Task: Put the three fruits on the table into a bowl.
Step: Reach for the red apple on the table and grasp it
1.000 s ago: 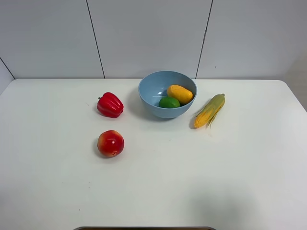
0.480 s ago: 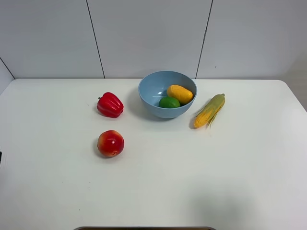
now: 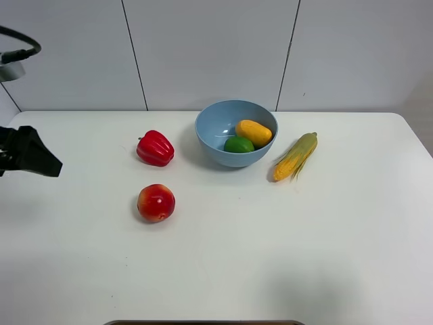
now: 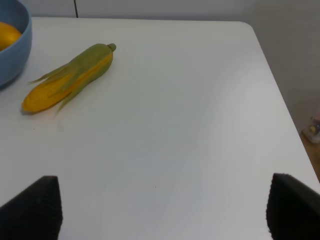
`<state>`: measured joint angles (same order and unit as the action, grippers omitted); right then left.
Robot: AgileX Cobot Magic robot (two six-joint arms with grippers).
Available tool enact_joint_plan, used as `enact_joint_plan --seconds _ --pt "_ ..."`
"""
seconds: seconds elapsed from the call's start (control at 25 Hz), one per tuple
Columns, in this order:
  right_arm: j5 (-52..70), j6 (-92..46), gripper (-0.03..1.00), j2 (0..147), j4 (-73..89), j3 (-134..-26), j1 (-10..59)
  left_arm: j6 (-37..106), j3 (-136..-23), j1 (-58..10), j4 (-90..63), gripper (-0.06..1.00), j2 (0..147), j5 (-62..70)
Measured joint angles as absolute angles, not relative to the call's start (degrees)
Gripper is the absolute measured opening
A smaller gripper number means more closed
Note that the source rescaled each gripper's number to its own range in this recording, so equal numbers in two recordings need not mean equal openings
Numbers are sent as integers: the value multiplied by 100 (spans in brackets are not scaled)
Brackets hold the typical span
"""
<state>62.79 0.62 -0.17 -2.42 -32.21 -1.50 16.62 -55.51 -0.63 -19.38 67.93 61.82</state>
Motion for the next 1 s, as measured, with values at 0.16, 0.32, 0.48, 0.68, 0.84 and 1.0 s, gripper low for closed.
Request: enact_joint_plan --seconds 0.16,0.32,0.48,0.68,0.84,1.0 --pt "6279 62 61 -17 -242 -3221 -150 1638 -5909 -511 -1864 100 7379 5931" --pt "6279 62 61 -17 -242 -3221 -150 1195 -6202 -1129 -1582 100 7871 5662" --pt "6279 62 61 -17 -242 -3221 -150 596 -6440 -1698 -1275 100 8371 5461" --pt "6279 62 61 -17 -242 -3221 -150 -224 -6699 -2233 -1101 100 8936 5235" --pt "6279 62 61 -17 -242 -3221 -150 -654 -6831 -2492 -1061 100 9348 5109" --pt "6279 62 61 -17 -242 -3221 -150 -881 -6864 -2690 -1055 100 9720 4962"
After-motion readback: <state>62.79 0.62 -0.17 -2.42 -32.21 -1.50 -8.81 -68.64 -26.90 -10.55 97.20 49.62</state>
